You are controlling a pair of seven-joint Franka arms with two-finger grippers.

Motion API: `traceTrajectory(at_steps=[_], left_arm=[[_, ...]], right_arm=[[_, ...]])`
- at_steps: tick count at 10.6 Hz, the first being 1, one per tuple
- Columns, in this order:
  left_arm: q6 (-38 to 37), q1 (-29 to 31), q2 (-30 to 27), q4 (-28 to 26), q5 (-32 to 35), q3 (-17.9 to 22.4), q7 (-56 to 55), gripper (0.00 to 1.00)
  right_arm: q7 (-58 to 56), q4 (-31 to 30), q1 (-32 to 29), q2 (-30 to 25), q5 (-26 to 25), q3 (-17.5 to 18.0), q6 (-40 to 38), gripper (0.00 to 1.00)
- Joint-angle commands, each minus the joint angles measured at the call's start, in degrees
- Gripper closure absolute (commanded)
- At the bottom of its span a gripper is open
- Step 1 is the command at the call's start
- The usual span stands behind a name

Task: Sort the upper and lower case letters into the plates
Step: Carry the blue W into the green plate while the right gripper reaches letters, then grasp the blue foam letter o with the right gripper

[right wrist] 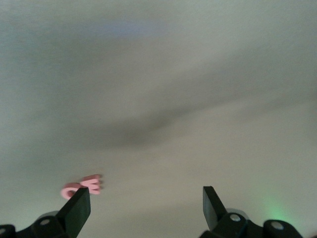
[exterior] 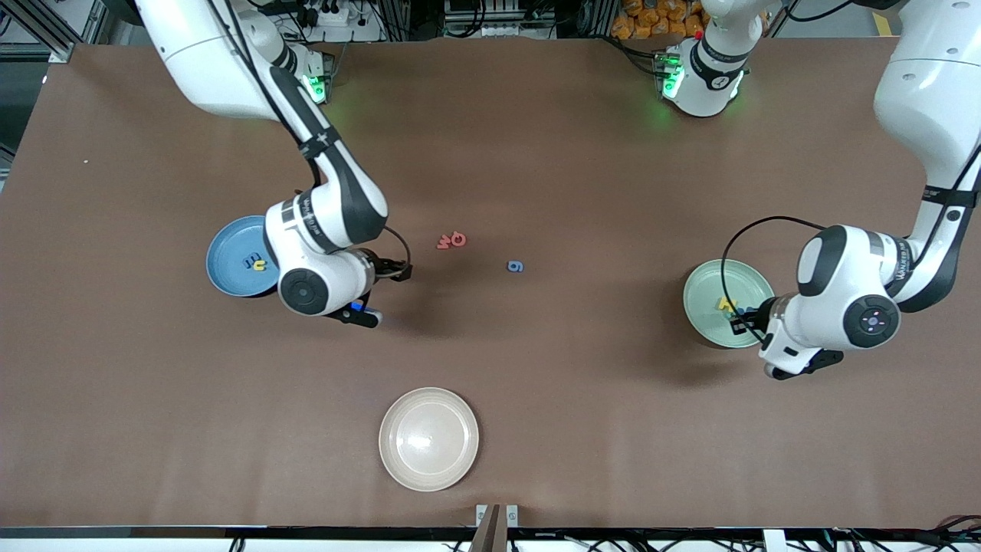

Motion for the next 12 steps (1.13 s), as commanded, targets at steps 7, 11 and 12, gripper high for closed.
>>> traceTrajectory(at_steps=[7,11,12], left_arm=[[0.6,0.3,-2.4,-0.6,0.7,-1.0,1.4,0.0],[-0.8,0.9,-4.0,0.7,0.6,-1.0,1.3,0.0],[-0.8,0.9,-4.1,1.3,0.6,-1.0,1.2,0.0]], right_arm=[[7.7,1.9,6.2,0.5,0.6,-0.4,6.7,0.0],[11.5,2.1,11.1,3.1,0.7,-0.4,16.2,0.0],[12.2,2.1,12.5,3.6,0.7,-0.4,19.4,0.0]])
